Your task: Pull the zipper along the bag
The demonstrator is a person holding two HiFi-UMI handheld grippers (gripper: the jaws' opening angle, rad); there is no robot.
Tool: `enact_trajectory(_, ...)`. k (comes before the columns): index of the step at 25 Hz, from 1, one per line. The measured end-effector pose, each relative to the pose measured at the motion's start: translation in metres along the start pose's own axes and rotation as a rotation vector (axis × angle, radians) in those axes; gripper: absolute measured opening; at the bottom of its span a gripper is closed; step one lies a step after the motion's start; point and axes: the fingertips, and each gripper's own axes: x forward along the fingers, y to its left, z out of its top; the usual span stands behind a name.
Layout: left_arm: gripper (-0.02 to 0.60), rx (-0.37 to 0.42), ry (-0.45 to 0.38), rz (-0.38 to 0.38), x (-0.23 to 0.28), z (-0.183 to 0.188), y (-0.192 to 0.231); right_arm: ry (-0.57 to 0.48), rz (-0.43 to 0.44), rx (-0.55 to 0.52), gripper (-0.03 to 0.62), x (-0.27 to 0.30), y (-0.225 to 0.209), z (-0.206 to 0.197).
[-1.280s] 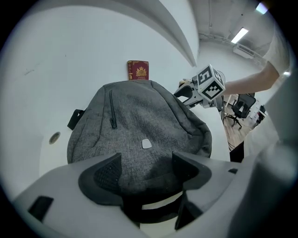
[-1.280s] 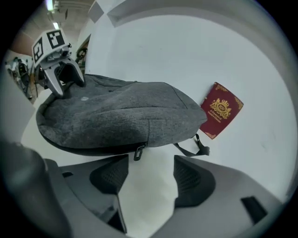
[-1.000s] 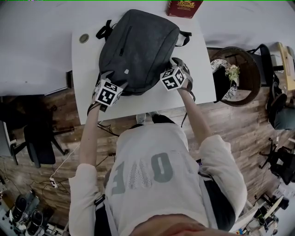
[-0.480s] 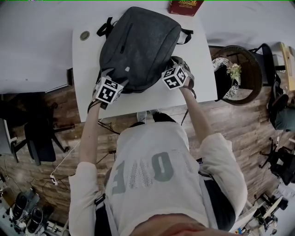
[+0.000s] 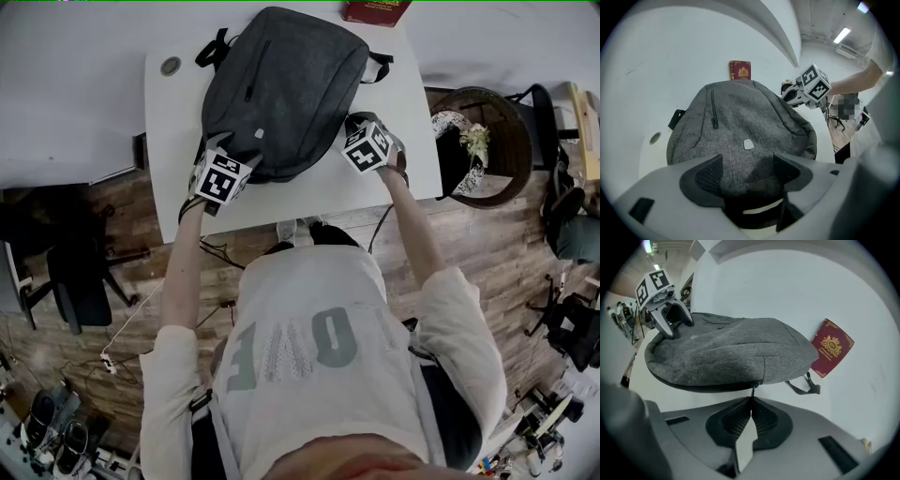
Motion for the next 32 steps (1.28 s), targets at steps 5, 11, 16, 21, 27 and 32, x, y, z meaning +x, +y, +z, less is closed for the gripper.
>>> enact_trajectory(5, 0.326, 0.009, 0.000, 0.002, -0.001, -0.001, 0.001, 0.035, 0.042, -0.065, 0.031, -0.007, 0.011, -0.004)
enact_trajectory(11, 0.326, 0.006, -0.002, 0.000, 0.001, -0.002, 0.000, 0.061, 0.152, -0.143, 0.031, -0.020, 0.064, -0.013)
enact_trajectory(16, 0.325, 0.013, -0.014, 0.010, 0.002, -0.001, 0.002, 0.065, 0.222, -0.136, 0.031, -0.034, 0.104, -0.013)
enact_trajectory(21, 0.325, 0.008, -0.018, 0.005, 0.001, 0.000, 0.000, 0.067, 0.279, -0.166, 0.032, -0.047, 0.141, -0.006)
enact_trajectory(27, 0.325, -0.001, -0.014, -0.002, 0.001, -0.001, -0.002, 0.054, 0.325, -0.208, 0.032, -0.060, 0.181, 0.011)
enact_trajectory(32, 0.326, 0.001, -0.026, -0.002, 0.001, 0.001, -0.001, 0.057, 0.337, -0.181, 0.034, -0.064, 0.192, 0.018)
